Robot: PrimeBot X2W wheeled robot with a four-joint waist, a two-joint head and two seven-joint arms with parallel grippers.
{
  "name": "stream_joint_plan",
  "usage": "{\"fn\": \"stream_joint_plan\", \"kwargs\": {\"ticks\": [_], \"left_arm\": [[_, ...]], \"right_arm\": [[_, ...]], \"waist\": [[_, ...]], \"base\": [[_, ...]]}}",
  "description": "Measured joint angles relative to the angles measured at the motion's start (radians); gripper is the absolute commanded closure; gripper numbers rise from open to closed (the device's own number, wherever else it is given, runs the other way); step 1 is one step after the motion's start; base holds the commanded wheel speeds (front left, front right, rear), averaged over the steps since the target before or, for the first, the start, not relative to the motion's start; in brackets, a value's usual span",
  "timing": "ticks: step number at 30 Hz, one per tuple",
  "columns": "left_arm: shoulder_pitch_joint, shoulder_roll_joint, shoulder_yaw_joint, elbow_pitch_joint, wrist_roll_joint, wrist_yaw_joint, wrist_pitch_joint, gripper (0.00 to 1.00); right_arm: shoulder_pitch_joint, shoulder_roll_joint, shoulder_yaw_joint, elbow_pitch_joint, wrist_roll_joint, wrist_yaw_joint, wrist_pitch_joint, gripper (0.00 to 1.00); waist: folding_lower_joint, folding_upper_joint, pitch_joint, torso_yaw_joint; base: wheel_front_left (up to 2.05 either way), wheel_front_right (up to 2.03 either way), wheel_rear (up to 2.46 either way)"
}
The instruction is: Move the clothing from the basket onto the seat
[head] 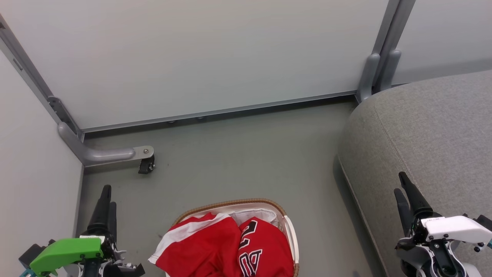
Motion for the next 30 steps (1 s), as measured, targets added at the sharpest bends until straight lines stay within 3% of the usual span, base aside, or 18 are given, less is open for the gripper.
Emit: {"fn": "stream_joint_plan", "kwargs": {"ticks": [18,30], "left_arm": [[-0.006,0.019,-0.052,0.027,0.426,0.004,-0.082,0.00],[-0.021,0.059,-0.141,0.047,0.658,0.044,-0.128,0.00]], "right_arm": [[-0.023,-0.047,0.077,0.008,-0.349,0.000,-0.082,0.00],[-0.043,-0.072,0.135,0.027,-0.552,0.000,-0.129,0.00]], "waist": [[0.0000,0.0000,0.004,0.002],[0.0000,0.0000,0.006,0.006]], "base": [[0.00,0.00,0.00],[0.00,0.00,0.00]]}}
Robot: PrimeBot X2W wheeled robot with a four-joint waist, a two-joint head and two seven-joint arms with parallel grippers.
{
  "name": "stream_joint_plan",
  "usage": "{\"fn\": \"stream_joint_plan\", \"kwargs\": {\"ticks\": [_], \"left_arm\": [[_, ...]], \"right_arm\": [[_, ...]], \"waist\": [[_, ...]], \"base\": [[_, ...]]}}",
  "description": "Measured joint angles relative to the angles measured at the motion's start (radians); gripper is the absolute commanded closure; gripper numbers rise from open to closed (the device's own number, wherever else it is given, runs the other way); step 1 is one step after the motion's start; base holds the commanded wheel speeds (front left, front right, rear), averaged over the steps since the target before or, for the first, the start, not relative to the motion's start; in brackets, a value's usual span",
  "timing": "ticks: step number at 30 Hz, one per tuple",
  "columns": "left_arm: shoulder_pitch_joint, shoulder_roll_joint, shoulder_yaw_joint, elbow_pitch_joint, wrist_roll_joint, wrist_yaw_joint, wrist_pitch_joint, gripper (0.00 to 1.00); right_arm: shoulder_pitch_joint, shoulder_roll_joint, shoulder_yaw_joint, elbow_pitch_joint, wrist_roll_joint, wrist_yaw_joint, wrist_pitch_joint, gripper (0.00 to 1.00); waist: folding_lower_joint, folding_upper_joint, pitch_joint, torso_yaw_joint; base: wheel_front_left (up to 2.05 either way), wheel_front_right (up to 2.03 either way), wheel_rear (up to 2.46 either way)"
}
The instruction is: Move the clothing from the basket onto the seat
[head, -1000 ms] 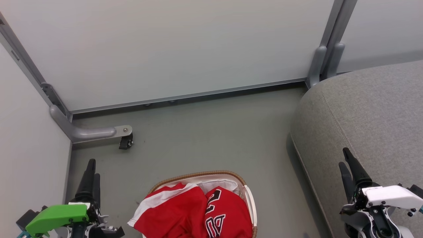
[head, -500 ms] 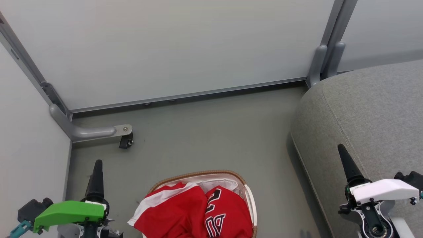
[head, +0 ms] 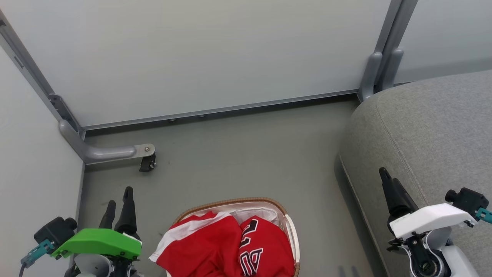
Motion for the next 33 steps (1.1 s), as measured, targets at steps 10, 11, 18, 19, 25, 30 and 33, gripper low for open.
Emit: {"fn": "stream_joint_plan", "kwargs": {"ticks": [10,11,18,19,25,30,33], "left_arm": [[-0.007,0.033,-0.073,0.020,0.138,0.055,-0.034,0.00],[-0.007,0.037,-0.079,0.020,0.152,0.062,-0.036,0.00],[-0.007,0.054,-0.119,0.015,0.238,0.096,-0.059,0.00],[-0.007,0.055,-0.123,0.014,0.246,0.101,-0.062,0.00],[-0.007,0.068,-0.148,0.004,0.309,0.128,-0.079,0.00],[-0.005,0.072,-0.151,-0.006,0.355,0.144,-0.094,0.00],[-0.005,0.076,-0.156,-0.010,0.384,0.149,-0.101,0.00]], "right_arm": [[-0.017,-0.017,0.042,0.027,-0.146,0.000,-0.035,0.00],[-0.017,-0.018,0.045,0.030,-0.160,0.000,-0.036,0.00],[-0.021,-0.023,0.056,0.050,-0.258,0.000,-0.060,0.00],[-0.021,-0.023,0.056,0.050,-0.270,0.000,-0.061,0.00],[-0.021,-0.022,0.055,0.060,-0.353,0.000,-0.080,0.00],[-0.021,-0.019,0.053,0.065,-0.409,0.000,-0.094,0.00],[-0.021,-0.018,0.054,0.067,-0.448,0.000,-0.102,0.00]], "waist": [[0.0000,0.0000,0.002,0.002],[0.0000,0.0000,0.002,0.002],[0.0000,0.0000,0.002,0.004],[0.0000,0.0000,0.002,0.004],[0.0000,0.0000,0.002,0.005],[0.0000,0.0000,0.003,0.006],[0.0000,0.0000,0.003,0.006]], "base": [[0.00,0.00,0.00],[0.00,0.00,0.00],[0.00,0.00,0.00],[0.00,0.00,0.00],[0.00,0.00,0.00],[0.00,0.00,0.00],[0.00,0.00,0.00]]}}
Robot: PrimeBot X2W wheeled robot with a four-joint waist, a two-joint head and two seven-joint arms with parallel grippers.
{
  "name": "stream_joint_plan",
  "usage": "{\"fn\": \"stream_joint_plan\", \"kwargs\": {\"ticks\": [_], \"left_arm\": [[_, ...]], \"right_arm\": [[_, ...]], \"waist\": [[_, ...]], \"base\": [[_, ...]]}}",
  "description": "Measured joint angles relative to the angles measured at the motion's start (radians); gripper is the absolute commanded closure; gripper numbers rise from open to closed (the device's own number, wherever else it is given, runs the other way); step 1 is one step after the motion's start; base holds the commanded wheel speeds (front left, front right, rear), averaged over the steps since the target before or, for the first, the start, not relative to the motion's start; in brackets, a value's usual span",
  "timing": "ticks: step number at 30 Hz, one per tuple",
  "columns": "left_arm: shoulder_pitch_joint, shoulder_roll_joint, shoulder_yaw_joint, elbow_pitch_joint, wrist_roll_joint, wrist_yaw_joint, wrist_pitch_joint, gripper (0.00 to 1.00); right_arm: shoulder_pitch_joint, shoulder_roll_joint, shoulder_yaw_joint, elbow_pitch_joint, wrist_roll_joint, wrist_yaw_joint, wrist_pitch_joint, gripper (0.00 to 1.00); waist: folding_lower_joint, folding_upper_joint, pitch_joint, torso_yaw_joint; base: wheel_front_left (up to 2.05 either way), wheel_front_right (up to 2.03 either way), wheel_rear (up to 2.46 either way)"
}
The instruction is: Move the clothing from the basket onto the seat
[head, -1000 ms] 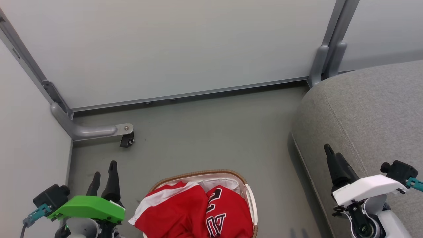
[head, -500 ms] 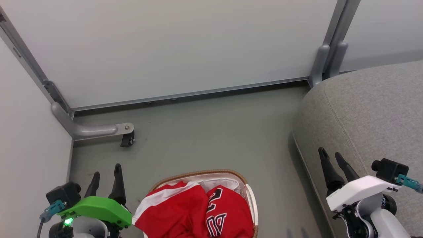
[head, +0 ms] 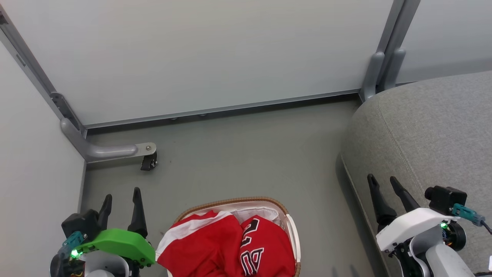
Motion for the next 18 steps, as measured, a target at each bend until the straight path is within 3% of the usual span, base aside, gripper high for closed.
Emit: {"fn": "stream_joint_plan", "kwargs": {"ticks": [11,18], "left_arm": [[0.015,0.002,-0.006,-0.011,0.101,0.010,-0.028,0.00],[0.023,-0.008,0.010,-0.026,0.172,-0.007,-0.046,0.00]], "right_arm": [[0.000,0.005,0.005,0.005,-0.123,0.000,-0.029,0.00],[0.000,0.008,0.008,0.013,-0.200,0.000,-0.047,0.00]], "waist": [[0.0000,0.0000,-0.001,0.004],[0.0000,0.0000,-0.001,0.004]], "base": [[0.00,0.00,0.00],[0.00,0.00,0.00]]}}
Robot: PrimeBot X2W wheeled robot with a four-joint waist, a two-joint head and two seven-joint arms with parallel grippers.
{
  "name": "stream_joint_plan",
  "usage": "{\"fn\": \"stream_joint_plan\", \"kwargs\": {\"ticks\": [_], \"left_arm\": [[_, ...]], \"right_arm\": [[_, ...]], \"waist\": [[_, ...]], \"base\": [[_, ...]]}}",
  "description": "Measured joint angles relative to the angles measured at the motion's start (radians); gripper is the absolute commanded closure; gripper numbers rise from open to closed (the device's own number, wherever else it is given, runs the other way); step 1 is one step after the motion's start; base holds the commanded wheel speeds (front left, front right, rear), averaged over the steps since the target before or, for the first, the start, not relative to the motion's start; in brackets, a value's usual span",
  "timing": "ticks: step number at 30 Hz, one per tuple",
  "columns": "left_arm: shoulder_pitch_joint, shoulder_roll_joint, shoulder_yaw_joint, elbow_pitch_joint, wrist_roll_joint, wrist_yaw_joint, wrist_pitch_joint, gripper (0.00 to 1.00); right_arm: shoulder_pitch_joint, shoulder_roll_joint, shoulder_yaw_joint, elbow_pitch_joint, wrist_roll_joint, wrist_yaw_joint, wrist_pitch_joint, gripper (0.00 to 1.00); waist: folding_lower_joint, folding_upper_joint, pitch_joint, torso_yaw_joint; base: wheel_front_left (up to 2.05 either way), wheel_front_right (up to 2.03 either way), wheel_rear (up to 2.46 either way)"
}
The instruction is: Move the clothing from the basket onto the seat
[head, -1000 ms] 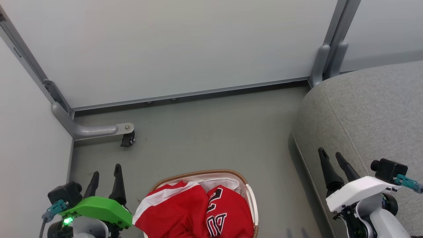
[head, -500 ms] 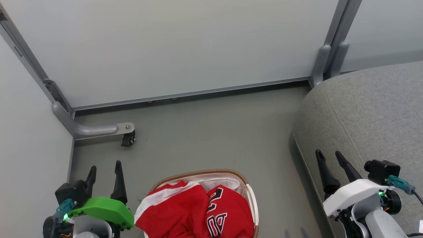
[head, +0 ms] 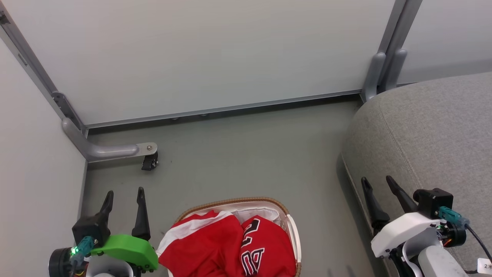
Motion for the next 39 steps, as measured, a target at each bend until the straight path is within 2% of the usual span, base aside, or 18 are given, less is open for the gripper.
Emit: {"fn": "stream_joint_plan", "kwargs": {"ticks": [10,18,25,33,39], "left_arm": [[0.007,-0.021,0.019,0.014,0.090,-0.031,-0.022,0.00],[-0.026,-0.076,0.035,0.092,0.124,-0.077,-0.037,0.00],[-0.162,-0.106,0.020,0.205,0.177,-0.131,-0.052,0.00],[-0.345,-0.117,-0.043,0.354,0.253,-0.156,-0.063,0.00],[-0.470,-0.120,-0.086,0.516,0.285,-0.165,-0.075,0.00]], "right_arm": [[0.000,0.004,0.008,0.011,-0.087,0.000,-0.021,0.00],[-0.050,-0.011,0.034,-0.018,-0.140,0.000,-0.037,0.00],[-0.134,-0.013,0.059,-0.116,-0.161,0.001,-0.052,0.00],[-0.226,-0.010,0.081,-0.181,-0.206,0.001,-0.065,0.00],[-0.272,-0.004,0.100,-0.207,-0.248,0.001,-0.076,0.00]], "waist": [[0.0000,0.0000,0.006,-0.006],[0.0000,0.0000,0.067,-0.022],[0.0000,0.0000,0.179,-0.049],[0.0000,0.0000,0.340,-0.090],[0.0001,0.0000,0.474,-0.123]], "base": [[0.00,0.00,0.00],[0.00,0.00,0.00],[0.00,0.00,0.00],[0.00,0.00,0.00],[0.00,0.00,0.00]]}}
